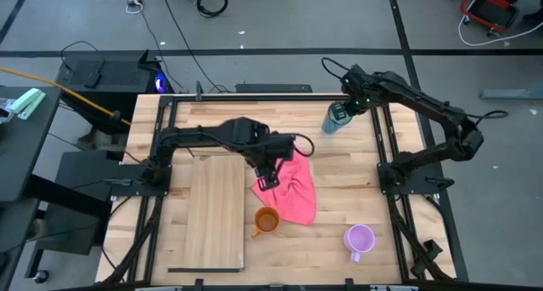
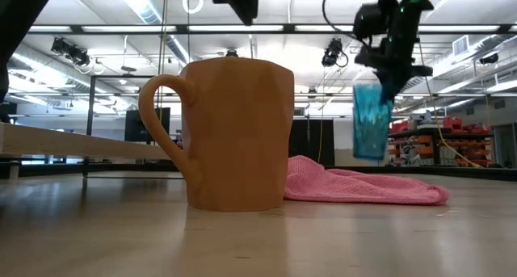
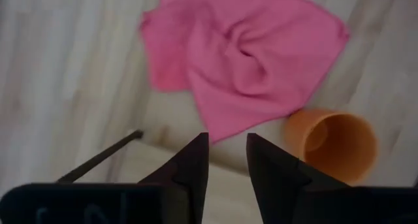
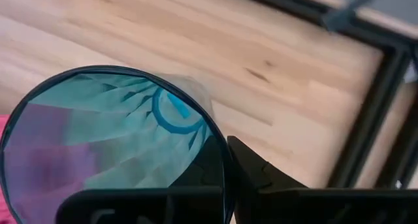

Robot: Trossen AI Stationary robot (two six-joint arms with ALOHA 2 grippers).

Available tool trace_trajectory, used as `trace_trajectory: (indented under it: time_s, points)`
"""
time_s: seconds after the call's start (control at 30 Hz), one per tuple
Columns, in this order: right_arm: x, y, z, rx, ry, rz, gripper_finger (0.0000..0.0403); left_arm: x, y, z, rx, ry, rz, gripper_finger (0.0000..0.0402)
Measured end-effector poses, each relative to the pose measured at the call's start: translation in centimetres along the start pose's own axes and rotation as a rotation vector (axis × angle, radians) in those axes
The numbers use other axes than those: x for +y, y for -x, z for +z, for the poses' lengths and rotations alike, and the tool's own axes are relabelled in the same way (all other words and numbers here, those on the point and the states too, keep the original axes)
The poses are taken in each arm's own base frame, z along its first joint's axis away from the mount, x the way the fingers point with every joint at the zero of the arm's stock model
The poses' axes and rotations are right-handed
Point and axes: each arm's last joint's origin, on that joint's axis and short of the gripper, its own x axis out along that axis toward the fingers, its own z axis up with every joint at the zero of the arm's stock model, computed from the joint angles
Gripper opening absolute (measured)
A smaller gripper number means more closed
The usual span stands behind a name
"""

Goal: Stack small to large cups/mugs on shelf
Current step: Put the blue glass on the shelf

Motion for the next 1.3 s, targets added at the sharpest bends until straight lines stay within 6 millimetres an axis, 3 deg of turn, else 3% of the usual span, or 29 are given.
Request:
trace_trajectory:
  time_s: [0.47,0.67,0.83,0.97,1.13,1.3]
  points:
    - [5.9,9.0,-0.7,-0.186,0.233,0.229,0.0007,4.6,6.3,-1.9,-0.151,0.106,0.019,0.0105]
    - [9.0,10.1,-2.6,-0.172,0.341,0.311,0.0007,5.3,7.3,-2.3,-0.176,0.119,0.016,0.0103]
    - [12.3,8.4,-3.6,-0.135,0.442,0.305,0.0007,6.0,7.4,-2.2,-0.184,0.134,0.034,0.0099]
    - [14.5,5.2,-2.2,-0.137,0.469,0.260,0.0007,7.4,7.3,-1.9,-0.188,0.161,0.072,0.0093]
    - [15.3,1.0,-0.2,-0.072,0.471,0.167,0.0007,9.5,7.1,-1.5,-0.191,0.215,0.114,0.0086]
    - [16.0,-1.0,1.5,-0.064,0.485,0.145,0.0007,11.6,7.0,-1.3,-0.186,0.246,0.137,0.0082]
